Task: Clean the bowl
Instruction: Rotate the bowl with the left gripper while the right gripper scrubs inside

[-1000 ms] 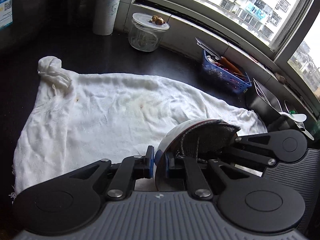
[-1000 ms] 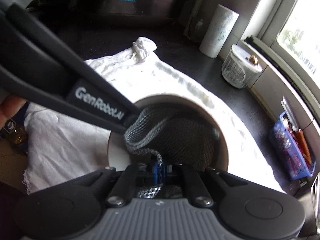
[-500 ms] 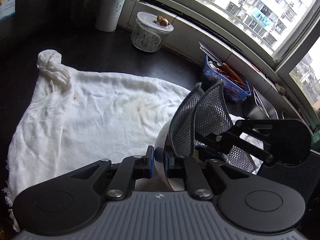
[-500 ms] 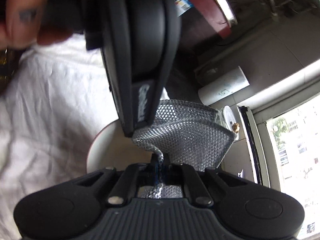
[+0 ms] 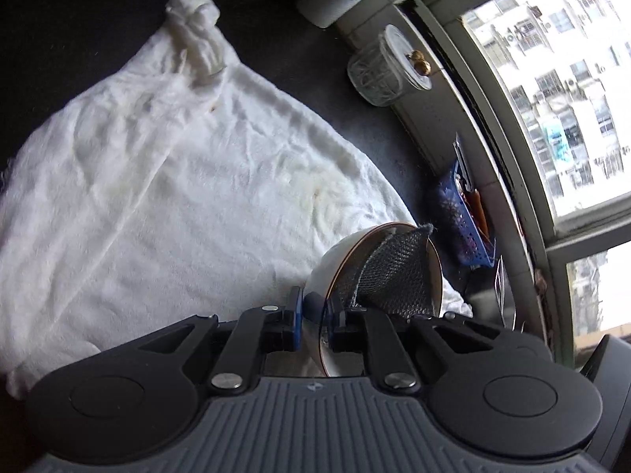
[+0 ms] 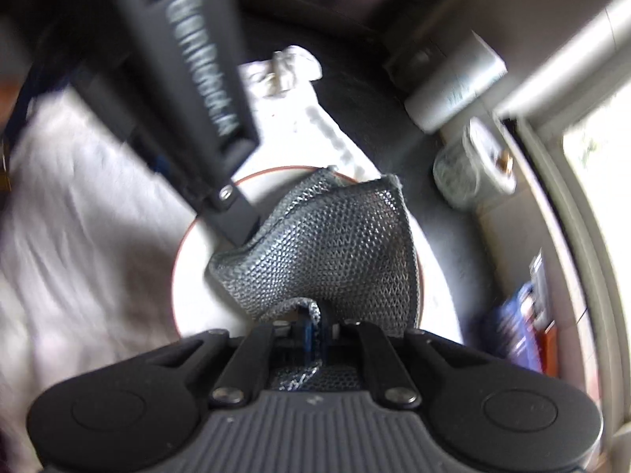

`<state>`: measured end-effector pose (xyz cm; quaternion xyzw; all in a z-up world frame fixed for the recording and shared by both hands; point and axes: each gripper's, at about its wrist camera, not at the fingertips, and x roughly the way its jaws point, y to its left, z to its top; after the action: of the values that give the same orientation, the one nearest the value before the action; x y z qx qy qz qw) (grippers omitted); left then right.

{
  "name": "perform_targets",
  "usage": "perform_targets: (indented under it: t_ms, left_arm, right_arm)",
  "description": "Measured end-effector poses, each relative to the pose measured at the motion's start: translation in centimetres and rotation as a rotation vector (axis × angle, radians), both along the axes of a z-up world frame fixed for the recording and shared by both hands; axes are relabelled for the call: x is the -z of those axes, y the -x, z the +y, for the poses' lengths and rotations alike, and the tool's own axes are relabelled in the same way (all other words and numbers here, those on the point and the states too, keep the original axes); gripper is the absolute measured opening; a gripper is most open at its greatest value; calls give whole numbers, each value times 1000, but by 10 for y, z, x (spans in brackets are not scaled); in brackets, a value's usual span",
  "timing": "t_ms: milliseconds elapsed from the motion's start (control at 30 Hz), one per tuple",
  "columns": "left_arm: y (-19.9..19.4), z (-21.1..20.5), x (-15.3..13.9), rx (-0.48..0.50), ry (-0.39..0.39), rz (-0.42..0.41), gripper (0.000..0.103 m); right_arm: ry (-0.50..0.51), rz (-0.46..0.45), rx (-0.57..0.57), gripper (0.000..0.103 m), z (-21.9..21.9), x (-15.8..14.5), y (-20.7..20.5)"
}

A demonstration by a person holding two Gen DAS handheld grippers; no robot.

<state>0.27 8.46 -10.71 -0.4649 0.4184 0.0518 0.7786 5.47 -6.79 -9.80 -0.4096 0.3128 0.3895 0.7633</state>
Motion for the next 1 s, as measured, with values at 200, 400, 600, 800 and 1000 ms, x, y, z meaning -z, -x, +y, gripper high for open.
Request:
perform_targets:
  t_ms: [200,400,600,800,1000]
  left_arm:
    - [14,8,20,-107,182,82,13]
    - [2,-9,-3,68,-146,125,25]
    - [-18,-49,-48,397,-678,-29,30]
    - [-30,-48,-54,541,-692,-86,10]
    - [-23,-24,-48,401,-418,-101,9]
  right_arm:
    - [-141,256,128,5,-3,-7,-6]
    - [-117,215,59,5,1,-2,14]
    - [-62,107,-53,5,12,8,24]
    - [-34,44,-97,5,9,8,32]
    - [-22,-182,-126,5,-3,-11,41]
